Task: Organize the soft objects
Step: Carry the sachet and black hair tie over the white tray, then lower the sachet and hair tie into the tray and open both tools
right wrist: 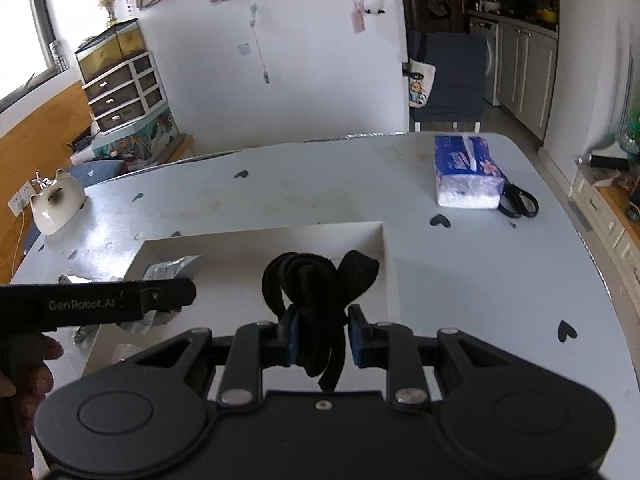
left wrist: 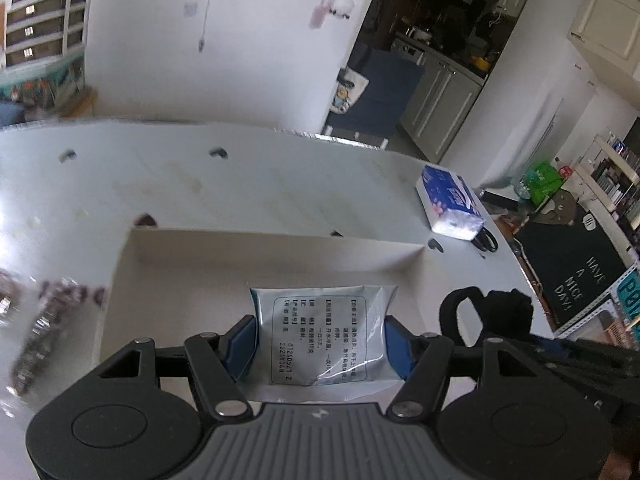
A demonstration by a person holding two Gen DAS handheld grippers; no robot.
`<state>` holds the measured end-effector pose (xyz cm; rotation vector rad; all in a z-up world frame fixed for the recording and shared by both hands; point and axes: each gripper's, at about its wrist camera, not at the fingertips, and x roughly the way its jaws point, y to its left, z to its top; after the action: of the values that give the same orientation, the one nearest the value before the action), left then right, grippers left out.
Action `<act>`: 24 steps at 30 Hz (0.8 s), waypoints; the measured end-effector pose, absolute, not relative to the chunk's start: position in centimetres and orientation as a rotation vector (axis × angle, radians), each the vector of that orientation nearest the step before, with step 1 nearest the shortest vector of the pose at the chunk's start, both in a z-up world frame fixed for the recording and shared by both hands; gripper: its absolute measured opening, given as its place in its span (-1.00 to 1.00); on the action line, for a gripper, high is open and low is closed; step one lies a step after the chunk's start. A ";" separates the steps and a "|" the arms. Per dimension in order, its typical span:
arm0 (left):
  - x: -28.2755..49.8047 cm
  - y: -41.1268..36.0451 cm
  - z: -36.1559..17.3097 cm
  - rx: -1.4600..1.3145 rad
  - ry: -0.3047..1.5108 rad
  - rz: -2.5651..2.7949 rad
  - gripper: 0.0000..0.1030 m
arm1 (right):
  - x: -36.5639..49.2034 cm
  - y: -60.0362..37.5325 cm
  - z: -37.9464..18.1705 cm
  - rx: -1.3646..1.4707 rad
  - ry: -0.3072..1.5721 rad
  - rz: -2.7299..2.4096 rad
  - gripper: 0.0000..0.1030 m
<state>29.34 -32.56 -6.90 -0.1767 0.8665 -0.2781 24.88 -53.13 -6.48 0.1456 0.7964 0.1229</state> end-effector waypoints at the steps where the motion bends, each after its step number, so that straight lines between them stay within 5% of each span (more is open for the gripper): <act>1: 29.7 -32.8 -7.3 -0.194 0.883 -0.283 0.31 | 25.0 -53.3 -6.7 0.151 0.804 0.121 -0.50; 19: 33.3 -34.6 -12.5 -0.325 1.096 -0.313 0.33 | 27.9 -54.1 -10.2 0.183 0.935 0.125 -0.43; 24: 33.6 -35.0 -13.2 -0.327 1.141 -0.305 0.66 | 27.9 -54.4 -10.5 0.184 0.953 0.105 -0.27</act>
<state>33.59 -35.04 -13.23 -0.3273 1.1408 -0.3046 27.92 -54.40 -10.52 0.1840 0.9531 0.1046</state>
